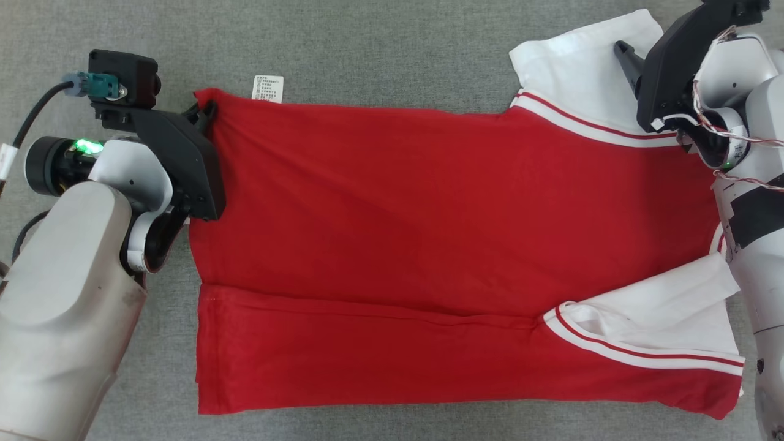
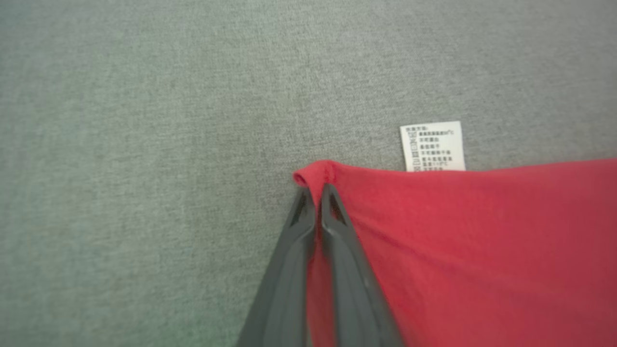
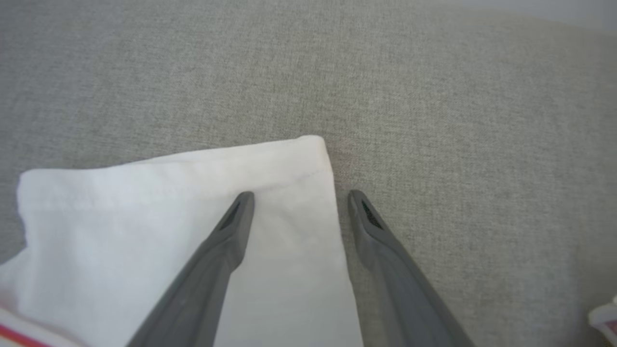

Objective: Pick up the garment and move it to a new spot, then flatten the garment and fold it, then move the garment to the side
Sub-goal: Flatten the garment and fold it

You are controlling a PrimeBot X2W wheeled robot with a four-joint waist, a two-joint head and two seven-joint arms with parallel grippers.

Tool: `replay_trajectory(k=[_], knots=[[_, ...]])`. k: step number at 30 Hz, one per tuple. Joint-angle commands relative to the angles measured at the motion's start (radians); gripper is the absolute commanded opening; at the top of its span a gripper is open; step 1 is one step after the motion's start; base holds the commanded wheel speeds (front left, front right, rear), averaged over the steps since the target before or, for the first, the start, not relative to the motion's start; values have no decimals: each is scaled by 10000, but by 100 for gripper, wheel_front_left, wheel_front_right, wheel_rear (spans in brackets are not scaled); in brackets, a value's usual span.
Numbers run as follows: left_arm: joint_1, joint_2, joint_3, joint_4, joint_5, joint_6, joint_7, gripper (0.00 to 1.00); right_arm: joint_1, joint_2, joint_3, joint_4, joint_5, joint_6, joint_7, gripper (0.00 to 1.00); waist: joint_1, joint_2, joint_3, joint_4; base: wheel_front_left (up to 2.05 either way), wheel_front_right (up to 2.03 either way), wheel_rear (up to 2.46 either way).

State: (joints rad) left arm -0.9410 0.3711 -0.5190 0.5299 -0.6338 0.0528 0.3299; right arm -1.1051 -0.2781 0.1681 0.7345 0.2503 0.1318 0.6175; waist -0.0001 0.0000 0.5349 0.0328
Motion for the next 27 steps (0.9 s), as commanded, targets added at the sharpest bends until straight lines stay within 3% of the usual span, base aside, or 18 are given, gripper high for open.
replay_trajectory(k=[1, 10, 11, 12, 13, 14, 18, 27], knots=[[640, -61, -227, 181, 9, 59, 142, 0, 12, 7, 71, 174, -61, -28, -105, 100, 1, 0, 72, 83, 0, 0, 0], [930, -181, -452, -342, 18, 91, 123, 0, -354, 38, -308, 1060, -705, -30, -408, 100, 1, 0, 318, 184, 0, 0, 0], [948, -193, -480, -379, 33, 91, 112, 0, -384, 59, -353, 1174, -841, -30, -370, 96, 1, 0, 337, 187, 0, 0, 0], [960, -205, -500, -416, 18, 99, 112, 0, -413, 66, -379, 1292, -969, -30, -361, 49, 1, 0, 355, 190, 0, 0, 0], [966, -214, -514, -435, -3, 115, 110, 0, -427, 101, -370, 1375, -1068, -30, -346, 38, 1, 0, 365, 192, 0, 0, 0], [961, -211, -514, -459, -4, 132, 81, 0, -440, 144, -386, 1453, -1091, -30, -366, 0, 1, 0, 371, 191, 0, 0, 0], [897, -187, -280, -479, 30, 395, -292, 0, -540, 143, -481, 1419, -1159, -31, -918, 0, 1, 0, 340, 158, 0, 0, 0], [944, -327, 229, -422, 303, 1070, -2120, 0, -292, 152, -1302, 1079, -1294, -31, -3646, 0, 1, 0, -154, 97, 0, 0, 0]])
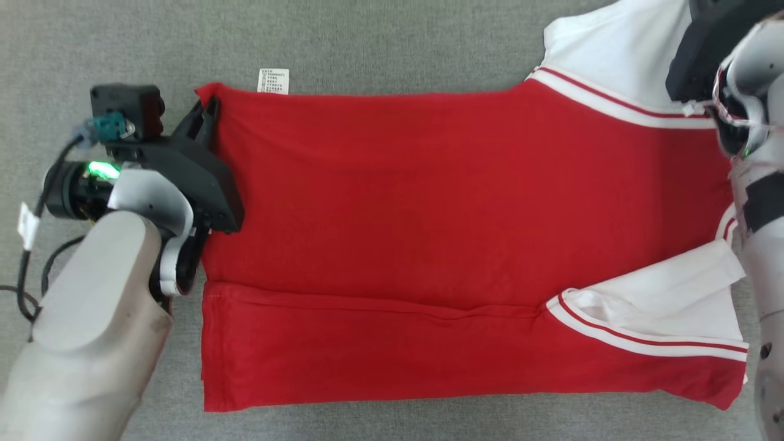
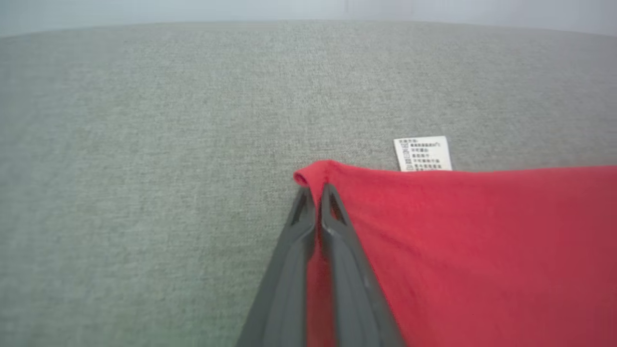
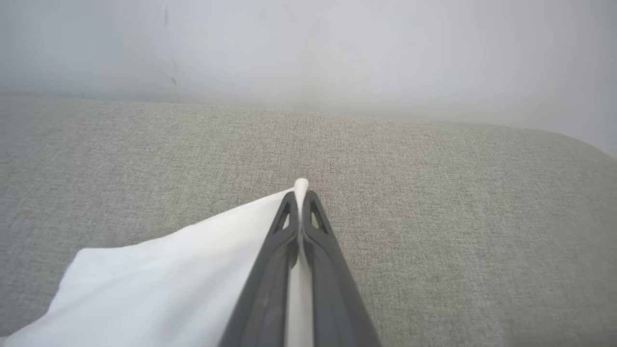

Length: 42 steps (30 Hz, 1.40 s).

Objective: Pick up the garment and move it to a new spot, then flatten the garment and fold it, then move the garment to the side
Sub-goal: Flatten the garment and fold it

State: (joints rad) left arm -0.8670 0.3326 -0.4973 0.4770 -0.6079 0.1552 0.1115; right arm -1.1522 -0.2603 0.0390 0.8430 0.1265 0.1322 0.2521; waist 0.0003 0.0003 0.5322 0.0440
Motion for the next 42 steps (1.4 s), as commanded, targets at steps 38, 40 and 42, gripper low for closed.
replay_trajectory(k=[38, 40, 42], knots=[[4022, 35, -394, 5, -195, 60, -2868, 0, 8230, 82, -341, -6234, 1401, -34, 1346, 0, -3, -3, -3107, -424, 0, 0, 0], [4164, -1, -409, 7, -232, 114, -2887, 0, 8629, 130, -432, -6476, 1364, -34, 1509, 0, -3, -3, -3203, -415, 0, 0, 0], [4283, -7, -396, -5, -291, 133, -2905, 0, 9009, 249, -509, -6708, 1353, -34, 1686, 0, -3, -3, -3274, -418, 0, 0, 0]])
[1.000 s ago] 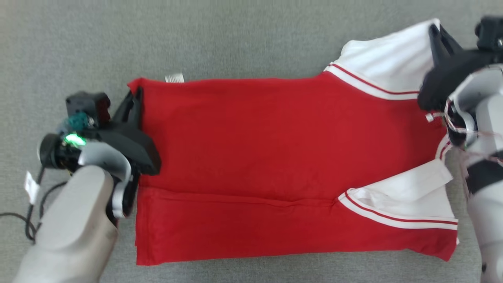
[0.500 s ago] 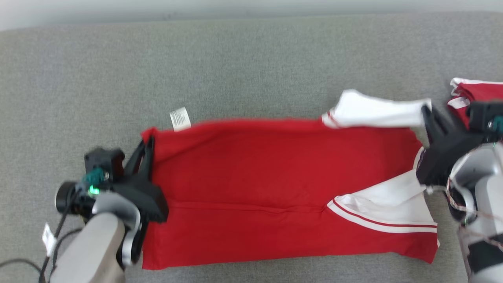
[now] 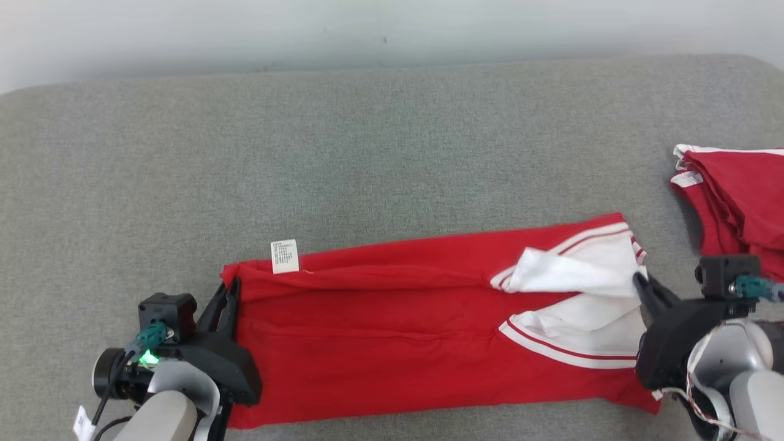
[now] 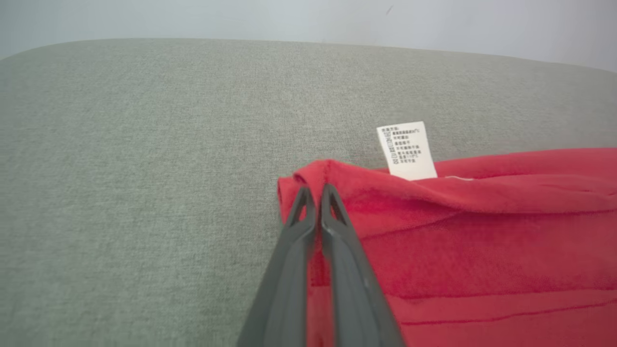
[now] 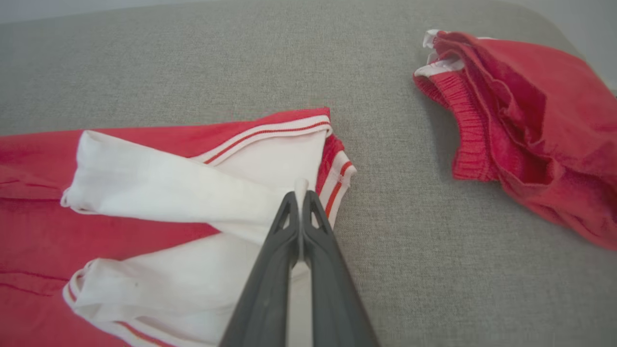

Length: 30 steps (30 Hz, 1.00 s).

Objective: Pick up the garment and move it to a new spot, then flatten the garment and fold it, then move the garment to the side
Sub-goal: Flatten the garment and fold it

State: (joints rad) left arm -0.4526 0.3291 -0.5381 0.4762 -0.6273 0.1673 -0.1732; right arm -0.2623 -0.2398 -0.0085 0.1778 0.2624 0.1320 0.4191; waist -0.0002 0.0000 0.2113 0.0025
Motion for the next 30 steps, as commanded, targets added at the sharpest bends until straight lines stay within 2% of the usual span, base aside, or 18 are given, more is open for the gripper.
replay_trajectory(k=[1, 3, 4, 5, 6, 7, 8, 9, 10, 16, 21, 27, 30], knots=[[181, 30, 13, -1, -119, 41, -70, 0, 270, 82, -57, -189, -38, -32, 72, 0, 2, 0, -98, -11, 0, 0, 0], [259, 43, 34, -10, -160, 79, -85, 0, 589, 213, -146, -370, -33, -32, 203, 0, 2, 0, -149, -39, 0, 0, 0], [298, 30, 47, -24, -184, 64, -106, 9, 715, 241, -180, -487, -111, -32, 273, 0, 2, 0, -169, -49, 0, 0, 0], [326, 17, 53, -29, -218, 66, -124, 23, 818, 281, -204, -592, -147, -32, 279, 0, 2, 0, -187, -62, 0, 0, 0], [351, 16, 58, -28, -231, 77, -136, 58, 918, 341, -219, -667, -176, -32, 336, 0, 2, 0, -204, -82, 0, 0, 0], [391, -1, 73, -25, -226, 88, -177, 100, 1097, 454, -210, -788, -219, -32, 395, 0, 2, 0, -225, -120, 0, 0, 0], [425, -12, 72, -12, -237, 96, -218, 100, 1181, 481, -171, -816, -261, -32, 462, 0, 2, 0, -238, -140, 0, 0, 0], [462, -20, 85, -11, -231, 98, -259, 100, 1257, 490, -107, -842, -302, -32, 506, 15, 2, 0, -256, -157, 0, 0, 0], [514, -40, 109, -21, -244, 138, -309, 100, 1311, 481, -49, -874, -362, -32, 536, 100, 2, 0, -272, -168, 0, 0, 0], [961, -102, 483, -233, -289, 341, -760, 100, 1920, 448, 188, -914, -463, -32, 803, 100, 2, 0, -476, -102, 0, 0, 0], [1487, -147, 949, -635, -136, 349, -906, 100, 2440, 565, 137, -1150, -495, -32, 992, 100, 2, 0, -712, 8, 0, 0, 0], [2692, -490, 2331, -2106, 766, 288, -918, 100, 2728, 724, -193, -1667, -527, -32, 1019, 100, 2, 0, -1116, 96, 0, 0, 0], [3280, -735, 2970, -2725, 1342, 78, -920, 100, 2642, 879, -398, -1740, -526, -32, 1046, 100, 2, 0, -1269, 157, 0, 0, 0]])
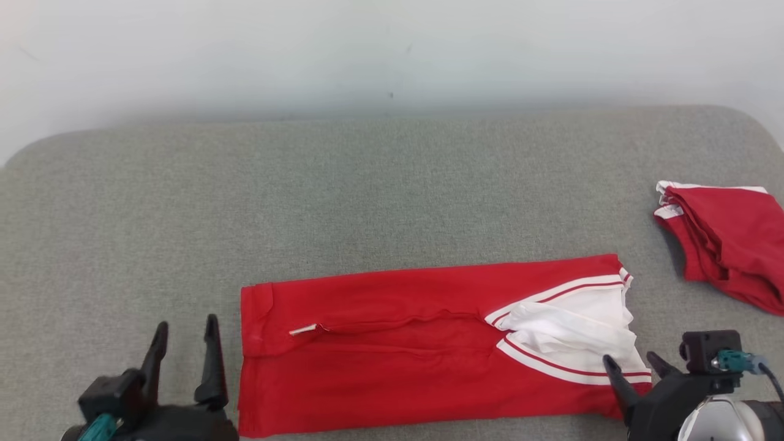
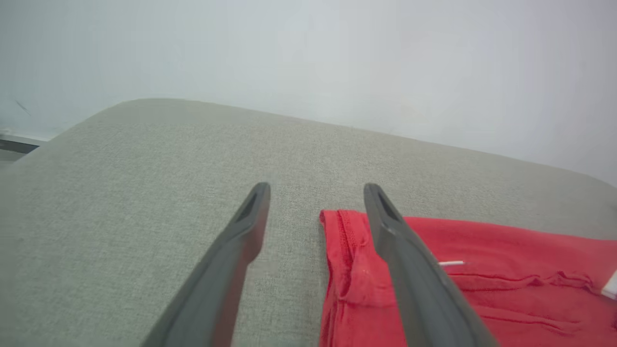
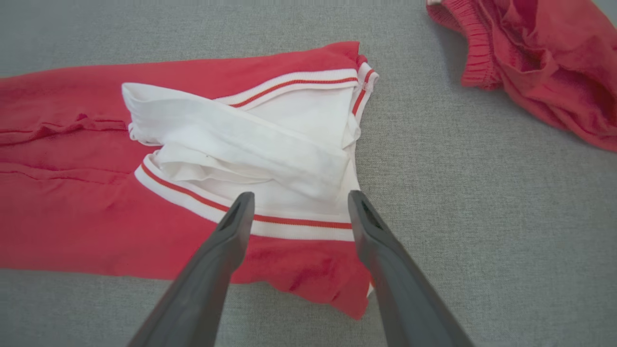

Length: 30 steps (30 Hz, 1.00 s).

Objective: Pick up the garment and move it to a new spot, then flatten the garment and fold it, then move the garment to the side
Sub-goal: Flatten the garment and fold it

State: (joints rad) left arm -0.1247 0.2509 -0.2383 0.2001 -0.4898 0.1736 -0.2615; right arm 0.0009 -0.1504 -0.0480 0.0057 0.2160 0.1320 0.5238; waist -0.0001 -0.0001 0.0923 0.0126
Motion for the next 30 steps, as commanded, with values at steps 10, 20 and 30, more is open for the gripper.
replay_trajectory(k=[10, 20, 30], knots=[[942, -978, 1556, -659, 1214, -919, -28, 100, -1302, 565, -1033, 1181, -316, -32, 296, 100, 1, 1, -220, 158, 0, 0, 0], [905, -1444, 2212, -580, 2037, -1548, -29, 100, -2915, 629, -1807, 3513, -756, -32, 623, 100, 1, 1, 26, 360, 0, 0, 0], [456, -1678, 2637, -90, 2362, -1996, -30, 100, -3613, 731, -1922, 5469, -591, -31, 888, 100, 1, 1, 338, 497, 0, 0, 0]])
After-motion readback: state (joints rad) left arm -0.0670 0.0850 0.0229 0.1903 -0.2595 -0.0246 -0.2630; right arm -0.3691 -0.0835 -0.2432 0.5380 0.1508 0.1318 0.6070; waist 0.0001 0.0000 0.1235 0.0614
